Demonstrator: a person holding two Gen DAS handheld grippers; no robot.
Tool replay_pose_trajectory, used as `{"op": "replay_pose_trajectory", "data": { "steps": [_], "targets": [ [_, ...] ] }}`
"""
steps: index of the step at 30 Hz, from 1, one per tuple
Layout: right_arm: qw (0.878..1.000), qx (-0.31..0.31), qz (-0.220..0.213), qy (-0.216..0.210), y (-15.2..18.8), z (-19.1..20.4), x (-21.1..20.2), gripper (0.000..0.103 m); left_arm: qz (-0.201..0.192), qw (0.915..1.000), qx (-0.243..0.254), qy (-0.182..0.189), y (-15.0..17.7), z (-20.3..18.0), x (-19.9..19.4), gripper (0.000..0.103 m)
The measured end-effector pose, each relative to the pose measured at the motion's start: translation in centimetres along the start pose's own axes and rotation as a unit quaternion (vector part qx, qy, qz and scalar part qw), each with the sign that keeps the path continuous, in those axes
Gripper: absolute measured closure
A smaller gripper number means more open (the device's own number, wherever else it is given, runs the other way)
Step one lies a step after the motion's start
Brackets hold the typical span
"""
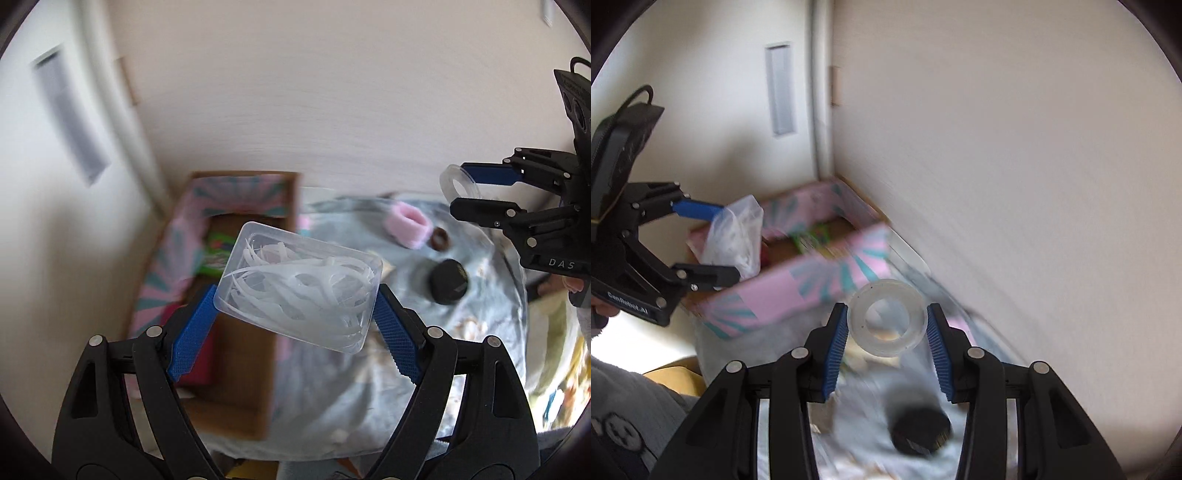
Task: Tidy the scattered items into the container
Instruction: 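Carry the clear box and tape roll into the cardboard box and release both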
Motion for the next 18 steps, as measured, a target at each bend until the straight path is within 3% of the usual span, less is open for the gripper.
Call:
{"op": "replay_pose_trajectory", "data": {
  "steps": [5, 10, 18],
  "targets": [
    [0.998, -0.048, 0.004, -0.041, -5.9, 4.7, 2.9, 0.064, 0.013, 0.9988, -0.045, -0.008, 1.9, 5.3, 0.3, 0.020],
    [0.993, -0.084, 0.038, -0.080, -9.8, 9.5, 8.0, 0.064, 0.038, 0.9973, -0.062, -0.010, 3.8, 8.4, 2.6, 0.020],
    [0.987, -0.082, 0.107, -0.093, -11.5, 13.4, 16.9, 0.064, 0.067, 0.9967, -0.044, -0.015, 4.8, 9.7, 7.7, 0.020]
  ]
}}
Point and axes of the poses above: each gripper's, at about its wrist camera, not at the fingertips, and x roughly the way its jaws point, z to its left, y to its underside, the point moved 7 cm from there along x, roughly the way its jaws point, and after that the axes turned 12 degrees about z, right-handed, at the moved point
